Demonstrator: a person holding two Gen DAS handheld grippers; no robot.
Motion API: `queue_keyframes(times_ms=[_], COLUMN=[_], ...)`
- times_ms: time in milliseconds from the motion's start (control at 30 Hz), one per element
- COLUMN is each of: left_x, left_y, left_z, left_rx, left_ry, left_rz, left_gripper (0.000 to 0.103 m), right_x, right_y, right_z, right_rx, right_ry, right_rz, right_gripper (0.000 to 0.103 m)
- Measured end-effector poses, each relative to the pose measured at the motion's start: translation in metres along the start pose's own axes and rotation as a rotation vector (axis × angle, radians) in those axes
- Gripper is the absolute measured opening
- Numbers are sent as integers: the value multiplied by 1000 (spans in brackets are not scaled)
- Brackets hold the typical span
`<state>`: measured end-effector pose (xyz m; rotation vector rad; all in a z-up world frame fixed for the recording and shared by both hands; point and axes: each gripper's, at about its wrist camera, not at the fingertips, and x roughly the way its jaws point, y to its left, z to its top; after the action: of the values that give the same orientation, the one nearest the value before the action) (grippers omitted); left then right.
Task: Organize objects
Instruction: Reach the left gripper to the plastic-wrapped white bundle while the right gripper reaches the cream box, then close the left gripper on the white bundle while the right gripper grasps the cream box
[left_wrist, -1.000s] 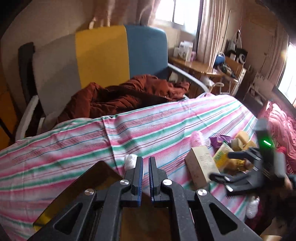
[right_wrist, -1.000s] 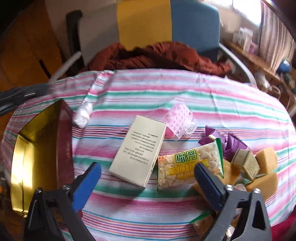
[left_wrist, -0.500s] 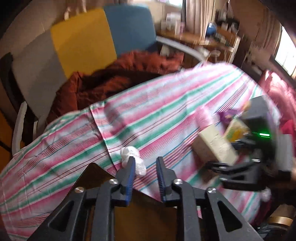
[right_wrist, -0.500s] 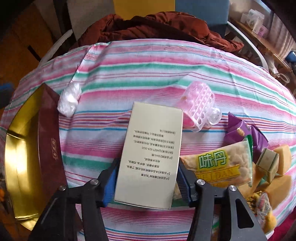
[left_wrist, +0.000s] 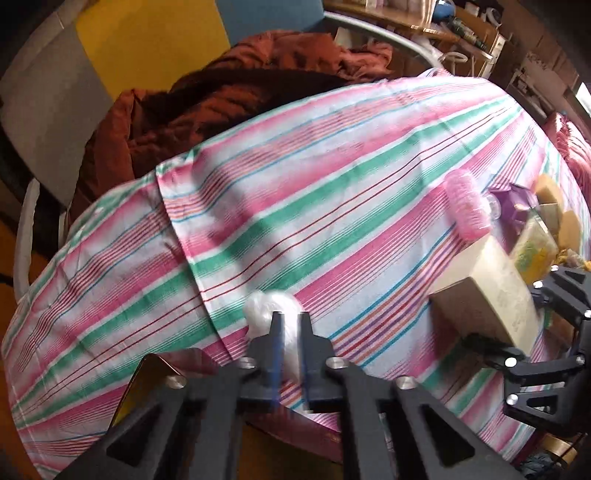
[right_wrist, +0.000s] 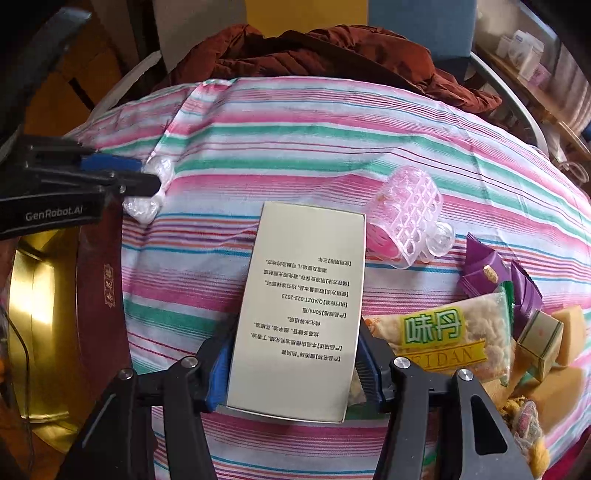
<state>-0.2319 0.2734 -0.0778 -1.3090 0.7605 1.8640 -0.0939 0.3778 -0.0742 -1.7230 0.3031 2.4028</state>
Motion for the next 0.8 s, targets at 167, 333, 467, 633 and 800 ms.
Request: queue_keyframes(times_ms=[167, 333, 467, 633, 800], left_x=[-33, -86, -104, -61, -18], left_y=[2, 11, 15, 13, 6], left_z=[-17, -34, -36, -9, 13], left_rx=[-39, -108, -85, -77, -70], left_ry=[-107, -230, -250, -56, 103], left_rz=[-27, -81, -35, -91, -74], left_gripper=[4, 4, 6, 28, 37], right_x=[-15, -43, -56, -60, -56], right_y=[-7, -10, 2, 13, 12], right_z=[-10, -14, -9, -12, -15], right_rx=[21, 34, 16, 9, 10], right_ry=[-63, -138, -185, -185, -175], right_rz=[36, 64, 60, 66, 94], right_gripper=[50, 50, 50, 50, 50])
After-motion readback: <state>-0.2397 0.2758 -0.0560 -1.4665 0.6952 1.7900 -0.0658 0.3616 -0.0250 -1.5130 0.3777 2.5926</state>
